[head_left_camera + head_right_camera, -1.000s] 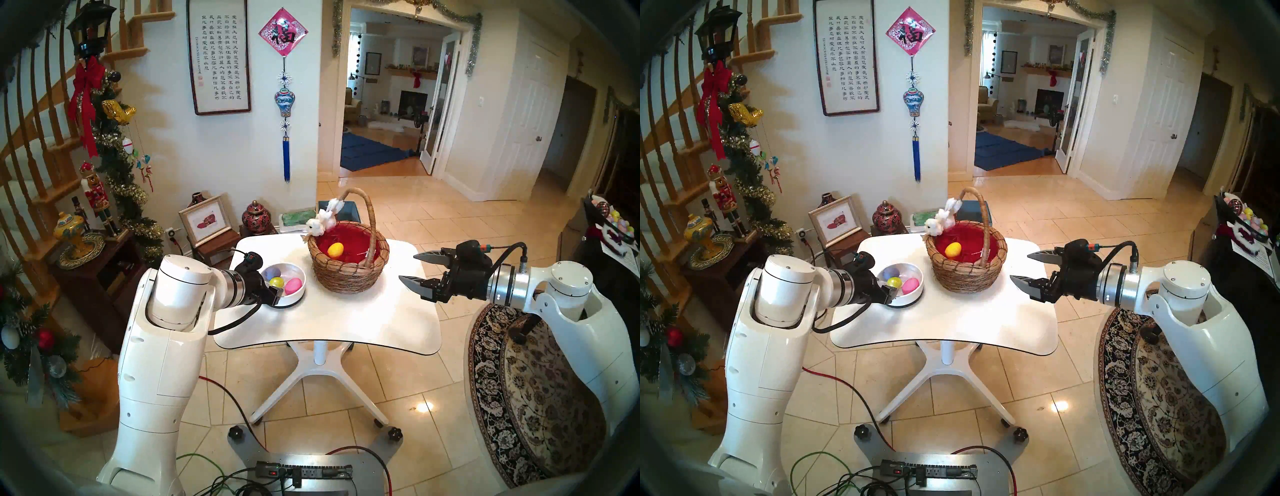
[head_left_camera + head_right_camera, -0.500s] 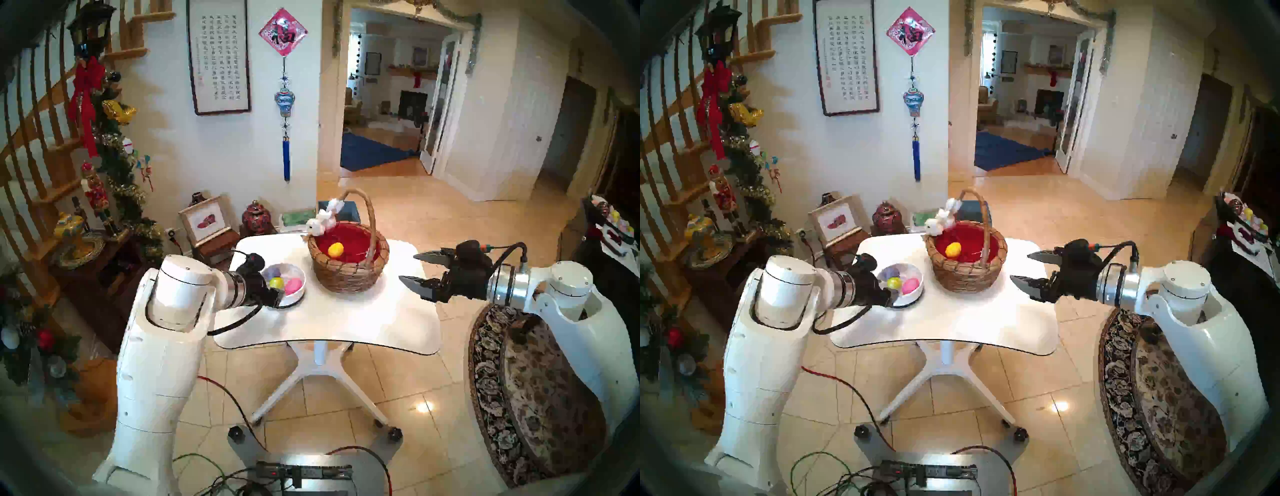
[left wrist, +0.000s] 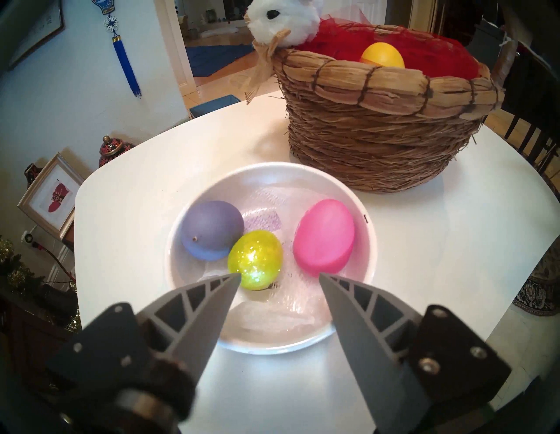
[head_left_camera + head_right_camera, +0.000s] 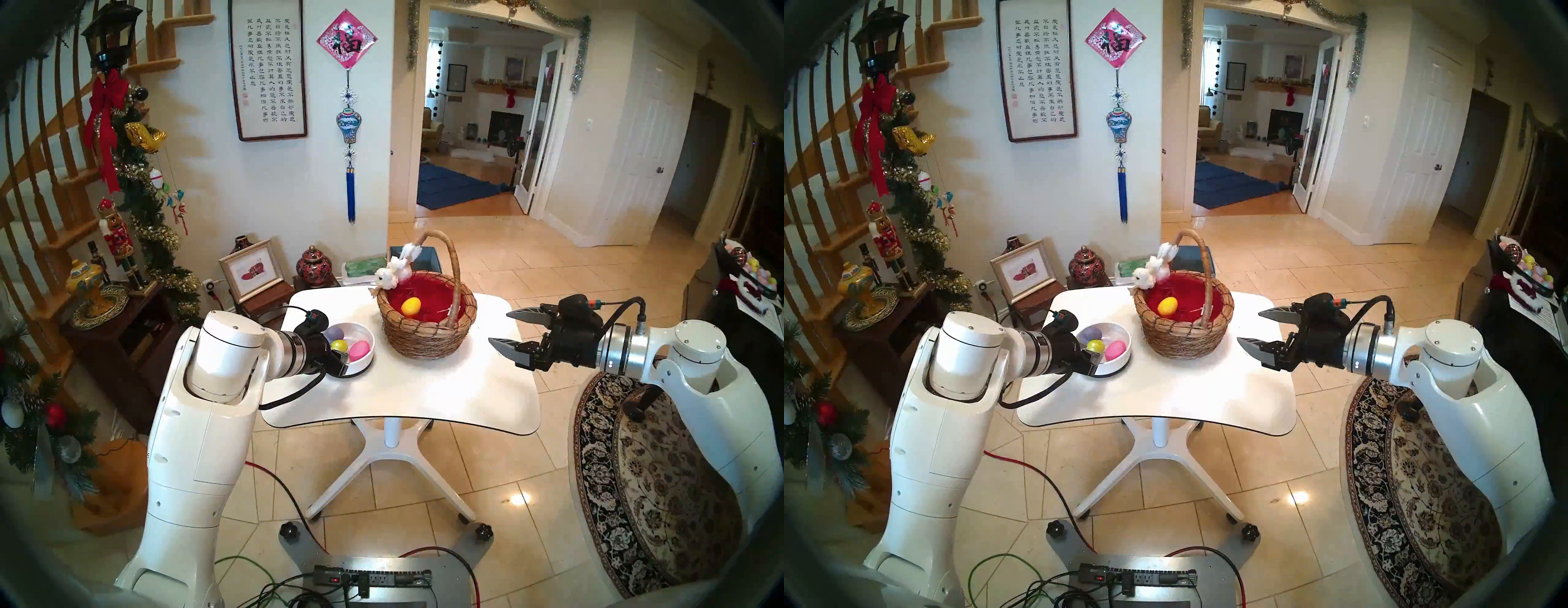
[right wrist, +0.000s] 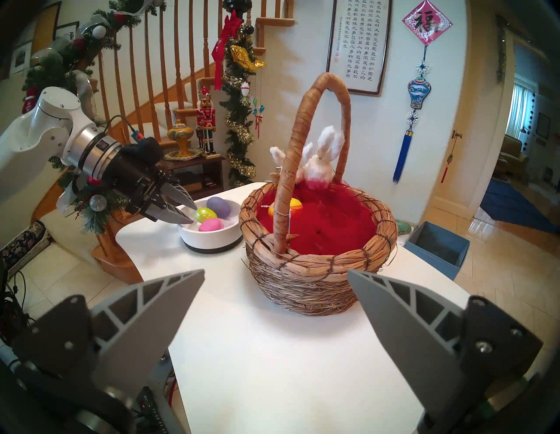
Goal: Put easter egg into basket
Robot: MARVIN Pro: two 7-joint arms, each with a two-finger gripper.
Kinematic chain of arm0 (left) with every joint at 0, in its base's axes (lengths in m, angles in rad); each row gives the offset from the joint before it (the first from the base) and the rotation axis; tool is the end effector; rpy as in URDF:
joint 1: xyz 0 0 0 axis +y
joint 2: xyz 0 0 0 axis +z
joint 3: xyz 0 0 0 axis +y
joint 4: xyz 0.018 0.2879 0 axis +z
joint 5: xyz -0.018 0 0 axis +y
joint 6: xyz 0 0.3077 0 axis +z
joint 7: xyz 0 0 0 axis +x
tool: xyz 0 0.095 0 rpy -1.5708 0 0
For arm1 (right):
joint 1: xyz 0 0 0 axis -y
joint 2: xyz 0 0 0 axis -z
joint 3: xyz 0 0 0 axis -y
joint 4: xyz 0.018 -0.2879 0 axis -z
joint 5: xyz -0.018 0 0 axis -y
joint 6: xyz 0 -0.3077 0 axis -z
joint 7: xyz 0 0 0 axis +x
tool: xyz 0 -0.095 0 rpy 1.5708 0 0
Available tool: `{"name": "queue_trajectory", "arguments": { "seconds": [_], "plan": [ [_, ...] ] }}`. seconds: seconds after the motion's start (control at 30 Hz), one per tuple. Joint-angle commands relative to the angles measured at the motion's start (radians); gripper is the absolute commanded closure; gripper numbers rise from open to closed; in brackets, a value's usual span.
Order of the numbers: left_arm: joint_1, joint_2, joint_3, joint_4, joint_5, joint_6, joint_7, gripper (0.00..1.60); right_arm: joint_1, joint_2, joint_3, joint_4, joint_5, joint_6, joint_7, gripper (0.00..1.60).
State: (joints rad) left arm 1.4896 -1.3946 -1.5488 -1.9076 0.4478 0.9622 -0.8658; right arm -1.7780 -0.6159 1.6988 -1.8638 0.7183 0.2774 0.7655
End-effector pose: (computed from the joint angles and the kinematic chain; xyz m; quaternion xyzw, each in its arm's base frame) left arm 0.3925 -0.0044 -0.2380 0.8737 -0.2600 0.4032 0.0804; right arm 0.3468 -0.1302 -0.1844 -0.7260 -0.3594 -0.5343 0.2414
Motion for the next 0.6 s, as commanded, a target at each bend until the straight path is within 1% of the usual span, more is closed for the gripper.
{"name": "queue_trajectory", "arguments": {
  "seconds": [0.0,0.03,0.07,0.13,0.17,0.2,0.37,0.57],
  "plan": [
    [-0.024,-0.012,-0.001,0.001,0.018,-0.002,-0.1,0.39,0.0,0.003,0.006,-0.002,-0.001,-0.002,0.001,0.0],
    [-0.023,-0.012,0.002,0.0,0.011,-0.002,-0.083,0.38,0.0,0.003,0.006,-0.002,-0.001,-0.002,0.001,0.0],
    [-0.025,-0.016,-0.002,0.001,0.024,-0.002,-0.102,0.38,0.0,0.003,0.006,-0.002,-0.001,-0.002,0.001,0.0],
    [-0.027,-0.02,-0.004,0.0,0.028,-0.002,-0.103,0.38,0.0,0.004,0.005,-0.002,-0.001,-0.002,0.001,0.0],
    [-0.026,-0.021,-0.003,-0.003,0.022,-0.002,-0.088,0.38,0.0,0.004,0.005,-0.002,-0.001,-0.002,0.001,0.0],
    [-0.027,-0.023,-0.006,-0.004,0.033,-0.002,-0.104,0.38,0.0,0.004,0.005,-0.002,-0.001,-0.002,0.001,0.0],
    [-0.03,-0.033,-0.009,-0.007,0.043,-0.002,-0.096,0.38,0.0,0.004,0.005,-0.002,0.0,-0.002,0.001,0.0],
    [-0.032,-0.048,-0.016,-0.005,0.062,-0.002,-0.105,0.37,0.0,0.004,0.005,-0.002,0.0,-0.003,0.0,0.0]
  ]
}}
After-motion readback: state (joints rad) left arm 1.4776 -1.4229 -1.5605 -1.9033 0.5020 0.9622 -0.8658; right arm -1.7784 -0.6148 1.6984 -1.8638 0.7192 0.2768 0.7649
